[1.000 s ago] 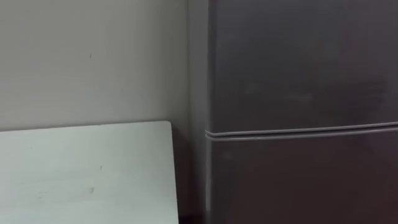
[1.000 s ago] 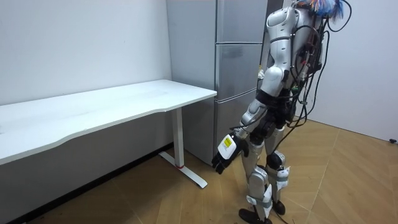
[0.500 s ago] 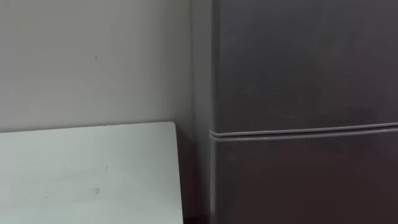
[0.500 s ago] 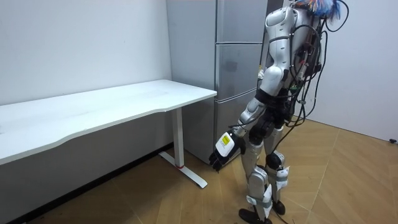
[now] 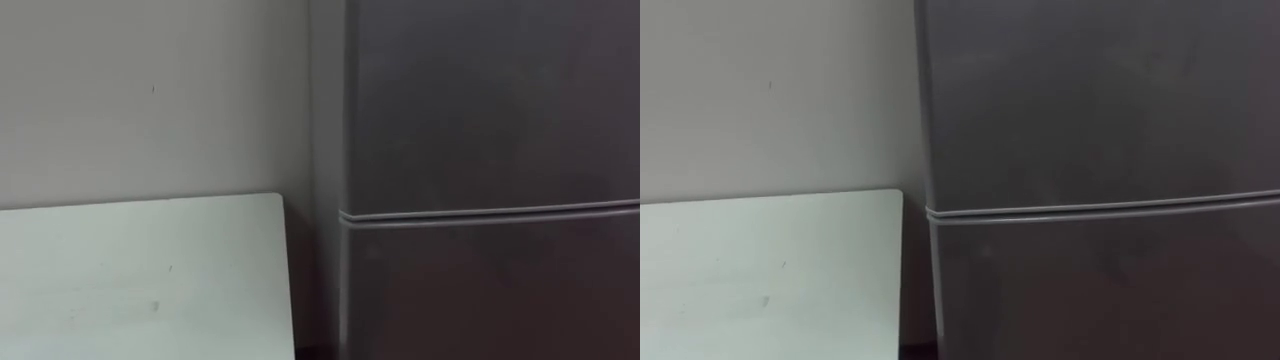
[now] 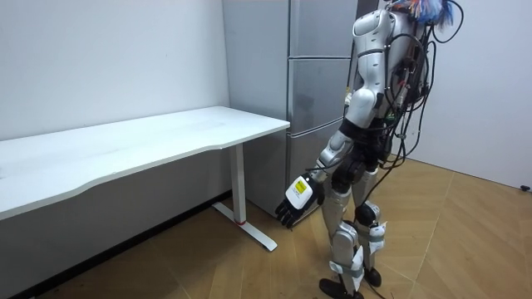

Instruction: Put the bottle in the upper fridge

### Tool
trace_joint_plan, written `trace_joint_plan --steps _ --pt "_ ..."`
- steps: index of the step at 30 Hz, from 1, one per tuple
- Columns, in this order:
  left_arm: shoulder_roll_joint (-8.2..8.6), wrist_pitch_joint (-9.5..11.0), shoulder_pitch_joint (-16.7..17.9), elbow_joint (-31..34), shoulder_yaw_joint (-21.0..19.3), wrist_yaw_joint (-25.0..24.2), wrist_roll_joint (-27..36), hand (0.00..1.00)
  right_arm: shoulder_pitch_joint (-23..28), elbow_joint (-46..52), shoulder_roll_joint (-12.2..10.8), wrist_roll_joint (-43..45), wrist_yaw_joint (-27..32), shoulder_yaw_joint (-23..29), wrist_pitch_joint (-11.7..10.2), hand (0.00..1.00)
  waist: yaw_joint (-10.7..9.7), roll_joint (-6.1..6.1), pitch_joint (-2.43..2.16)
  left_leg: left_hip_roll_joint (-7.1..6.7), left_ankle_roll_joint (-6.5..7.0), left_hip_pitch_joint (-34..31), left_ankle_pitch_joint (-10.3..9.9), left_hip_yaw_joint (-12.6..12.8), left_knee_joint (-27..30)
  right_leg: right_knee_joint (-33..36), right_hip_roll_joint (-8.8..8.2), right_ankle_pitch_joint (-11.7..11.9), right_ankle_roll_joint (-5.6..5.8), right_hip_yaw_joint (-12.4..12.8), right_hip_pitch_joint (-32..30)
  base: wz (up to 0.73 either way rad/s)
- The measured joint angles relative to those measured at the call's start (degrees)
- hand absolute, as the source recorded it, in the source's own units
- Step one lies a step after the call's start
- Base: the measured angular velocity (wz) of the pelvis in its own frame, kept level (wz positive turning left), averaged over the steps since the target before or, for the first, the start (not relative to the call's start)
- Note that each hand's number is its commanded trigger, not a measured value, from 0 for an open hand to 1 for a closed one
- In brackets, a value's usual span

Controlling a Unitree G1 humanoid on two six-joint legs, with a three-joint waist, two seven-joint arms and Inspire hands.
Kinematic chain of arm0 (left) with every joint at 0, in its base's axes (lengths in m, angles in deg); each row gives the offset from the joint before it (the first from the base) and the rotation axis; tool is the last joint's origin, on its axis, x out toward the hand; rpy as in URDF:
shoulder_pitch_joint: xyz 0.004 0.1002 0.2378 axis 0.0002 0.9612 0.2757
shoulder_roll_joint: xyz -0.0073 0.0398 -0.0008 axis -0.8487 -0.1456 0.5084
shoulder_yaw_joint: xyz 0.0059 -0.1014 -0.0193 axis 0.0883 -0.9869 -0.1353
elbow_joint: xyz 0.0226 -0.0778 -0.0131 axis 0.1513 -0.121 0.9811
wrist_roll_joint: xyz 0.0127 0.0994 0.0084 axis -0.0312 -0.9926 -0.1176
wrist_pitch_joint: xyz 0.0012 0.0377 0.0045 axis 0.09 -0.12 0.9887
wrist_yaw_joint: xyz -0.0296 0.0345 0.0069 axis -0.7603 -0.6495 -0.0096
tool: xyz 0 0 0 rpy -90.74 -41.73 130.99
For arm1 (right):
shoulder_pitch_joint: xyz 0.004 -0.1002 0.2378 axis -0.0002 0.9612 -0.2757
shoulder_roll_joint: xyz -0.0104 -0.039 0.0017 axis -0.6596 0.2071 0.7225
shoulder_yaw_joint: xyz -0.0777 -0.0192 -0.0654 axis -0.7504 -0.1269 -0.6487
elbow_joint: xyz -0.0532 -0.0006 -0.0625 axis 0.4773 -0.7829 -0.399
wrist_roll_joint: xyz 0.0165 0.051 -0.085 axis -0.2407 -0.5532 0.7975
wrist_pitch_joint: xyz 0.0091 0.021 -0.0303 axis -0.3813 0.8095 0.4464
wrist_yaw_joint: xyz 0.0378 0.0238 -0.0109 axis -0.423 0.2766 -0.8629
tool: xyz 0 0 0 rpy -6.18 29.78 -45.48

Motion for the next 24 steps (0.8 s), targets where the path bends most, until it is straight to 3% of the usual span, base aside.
trace_joint_plan --steps 4,8,12,24 --pt "0.06 0.7 -0.4 -0.8 0.0 0.0 0.0 0.0 0.7 -6.1 0.0 3.8 -3.9 -2.3 0.1 0.0 0.1 0.33 -0.12 0.04 0.0 0.2 0.0 0.3 0.1 0.3 0.01 -0.1 -0.05 0.6 0.0 -0.04" --pt "0.04 1.1 -0.6 -2.0 -0.1 -0.1 -0.7 0.0 0.9 -14.0 0.0 11.2 -9.0 -5.0 0.3 0.0 0.4 0.6 0.03 0.15 -0.02 1.0 0.0 0.9 -0.5 0.1 -0.03 -0.3 -0.14 1.5 0.3 -0.06" --pt "0.03 1.1 -0.5 -2.5 -0.1 -0.2 -1.9 0.0 1.8 -16.3 -0.1 14.3 -14.8 -7.5 1.4 0.0 0.6 0.52 0.02 0.09 -0.02 1.1 0.0 0.6 -0.4 -0.1 0.04 -0.3 -0.13 1.3 0.6 0.02" --pt "0.22 1.1 -1.1 -2.5 1.2 -2.4 -3.1 0.0 1.2 -20.4 -0.6 19.9 -28.2 -13.4 1.4 0.0 3.0 0.51 0.08 -0.06 -0.04 1.0 0.0 -0.1 -0.5 -0.8 0.1 -0.1 -0.09 0.8 1.3 0.03"
